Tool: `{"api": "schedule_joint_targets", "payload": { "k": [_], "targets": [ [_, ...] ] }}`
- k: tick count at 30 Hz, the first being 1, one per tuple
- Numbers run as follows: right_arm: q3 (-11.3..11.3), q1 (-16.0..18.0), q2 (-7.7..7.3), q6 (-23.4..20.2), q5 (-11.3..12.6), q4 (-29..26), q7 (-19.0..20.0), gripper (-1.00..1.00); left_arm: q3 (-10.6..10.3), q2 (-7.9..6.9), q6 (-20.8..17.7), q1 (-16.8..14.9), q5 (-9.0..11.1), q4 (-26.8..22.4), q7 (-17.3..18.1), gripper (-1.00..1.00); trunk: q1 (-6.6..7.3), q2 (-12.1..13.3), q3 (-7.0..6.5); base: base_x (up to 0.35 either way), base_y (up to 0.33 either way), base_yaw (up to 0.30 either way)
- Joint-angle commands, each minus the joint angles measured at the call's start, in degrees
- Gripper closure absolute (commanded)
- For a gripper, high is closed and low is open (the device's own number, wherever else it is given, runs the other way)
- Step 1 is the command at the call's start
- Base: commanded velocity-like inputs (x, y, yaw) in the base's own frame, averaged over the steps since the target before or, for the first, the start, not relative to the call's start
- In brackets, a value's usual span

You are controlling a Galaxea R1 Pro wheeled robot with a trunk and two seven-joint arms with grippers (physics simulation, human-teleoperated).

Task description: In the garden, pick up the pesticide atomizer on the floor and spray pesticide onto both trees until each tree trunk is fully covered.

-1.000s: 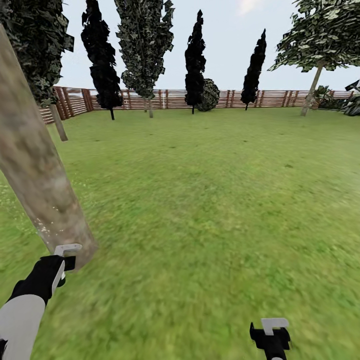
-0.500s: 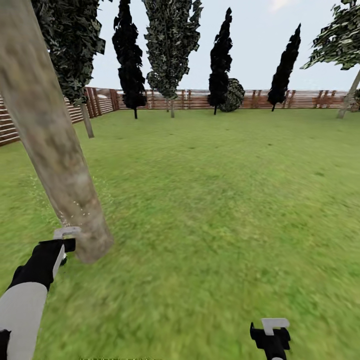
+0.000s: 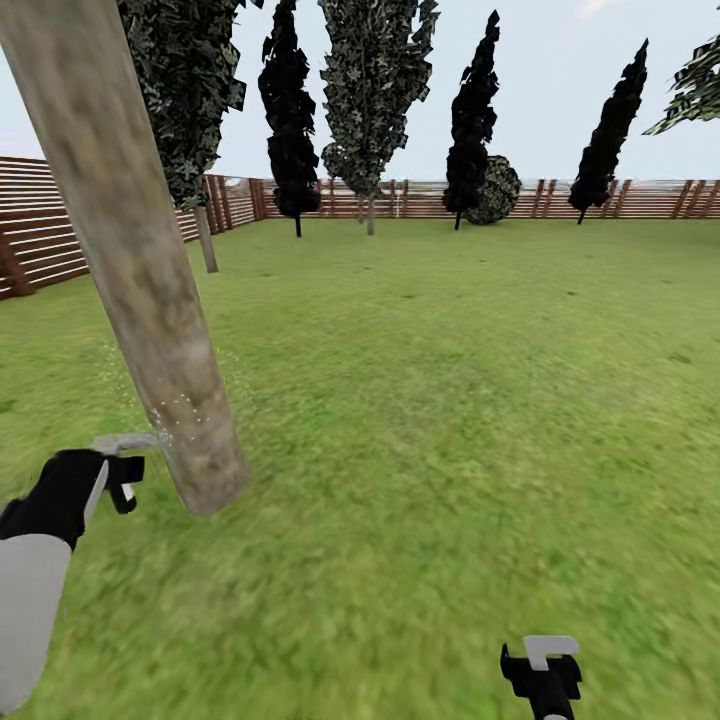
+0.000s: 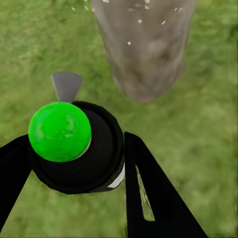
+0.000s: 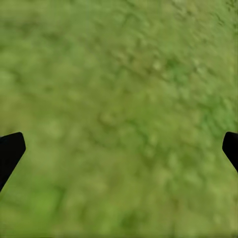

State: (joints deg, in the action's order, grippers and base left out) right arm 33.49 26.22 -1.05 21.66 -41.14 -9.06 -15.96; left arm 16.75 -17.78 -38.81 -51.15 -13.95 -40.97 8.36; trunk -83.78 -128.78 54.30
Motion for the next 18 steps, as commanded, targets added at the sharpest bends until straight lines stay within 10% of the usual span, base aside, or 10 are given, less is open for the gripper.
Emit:
{"api": "schedule_joint_targets", "payload": {
  "k": [1, 3, 14, 18],
  "targets": [
    [0.4, 0.1, 0.00, 0.2, -0.6, 0.1, -0.2, -1.00, -2.1, 1.39, -0.2, -0.3, -1.1, -0.1, 0.6, 1.00, 0.01, 0.0, 0.05, 0.000, 0.000, 0.000],
    [0.4, 0.1, 0.00, 0.1, -0.6, 0.1, -0.1, -1.00, -3.9, 3.22, -0.4, -1.0, -1.0, -0.3, 0.6, 1.00, 0.01, 0.0, 0.05, 0.000, 0.000, 0.000],
    [0.4, 0.1, 0.00, 0.1, -0.5, 0.1, -0.2, -1.00, -3.7, 2.57, -0.5, -0.6, -1.1, -0.9, 0.6, 1.00, 0.01, 0.0, 0.05, 0.222, 0.000, 0.038],
    [0.4, 0.1, 0.00, 0.1, -0.5, 0.1, -0.2, -1.00, -3.7, -0.32, -0.5, -0.6, -1.0, -0.8, 1.0, 1.00, 0.01, 0.0, 0.05, 0.040, 0.000, 0.268]
  ]
}}
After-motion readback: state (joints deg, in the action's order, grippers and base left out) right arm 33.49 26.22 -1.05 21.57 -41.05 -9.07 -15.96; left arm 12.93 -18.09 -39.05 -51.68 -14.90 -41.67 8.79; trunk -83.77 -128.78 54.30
